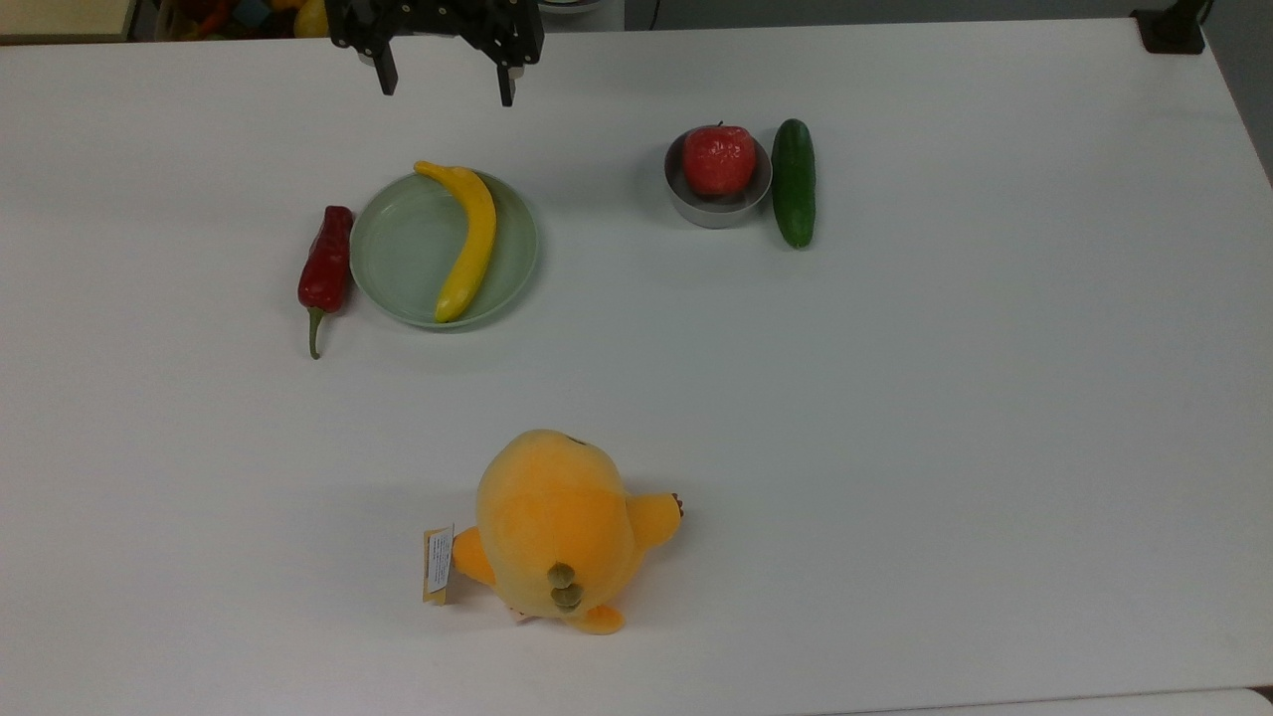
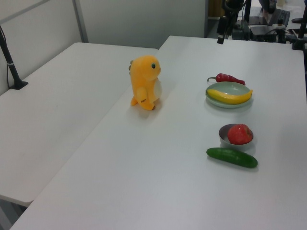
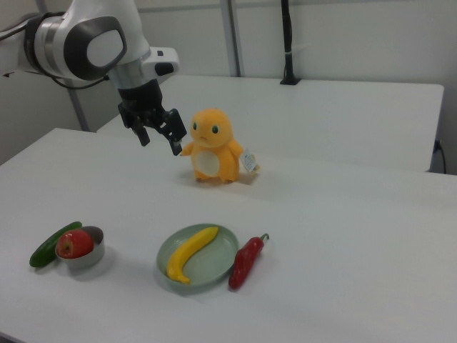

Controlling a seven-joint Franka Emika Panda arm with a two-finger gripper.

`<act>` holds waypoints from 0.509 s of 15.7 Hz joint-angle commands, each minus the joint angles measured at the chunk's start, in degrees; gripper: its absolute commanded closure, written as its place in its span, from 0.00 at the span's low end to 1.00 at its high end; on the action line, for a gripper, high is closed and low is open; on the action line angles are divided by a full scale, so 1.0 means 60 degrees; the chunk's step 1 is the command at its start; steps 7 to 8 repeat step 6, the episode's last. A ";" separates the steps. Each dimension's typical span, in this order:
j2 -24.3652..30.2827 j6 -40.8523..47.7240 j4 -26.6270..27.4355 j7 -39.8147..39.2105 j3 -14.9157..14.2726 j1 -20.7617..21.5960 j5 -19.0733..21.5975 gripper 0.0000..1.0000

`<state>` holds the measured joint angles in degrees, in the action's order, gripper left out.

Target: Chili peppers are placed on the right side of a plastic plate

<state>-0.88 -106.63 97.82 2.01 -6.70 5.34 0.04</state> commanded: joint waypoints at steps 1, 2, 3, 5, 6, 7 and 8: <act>0.0103 -0.0145 0.0176 0.0150 -0.0202 0.0223 0.0168 0.00; 0.0118 -0.0130 0.0191 0.0120 -0.0202 0.0223 0.0168 0.00; 0.0118 -0.0115 0.0191 0.0120 -0.0188 0.0223 0.0168 0.00; 0.0133 0.0133 0.0176 0.0033 -0.0159 0.0237 0.0168 0.00; 0.0118 0.0163 0.0162 0.0018 -0.0158 0.0237 0.0154 0.00; 0.0118 0.0163 0.0162 0.0018 -0.0158 0.0237 0.0154 0.00; 0.0118 0.0163 0.0162 0.0018 -0.0158 0.0237 0.0154 0.00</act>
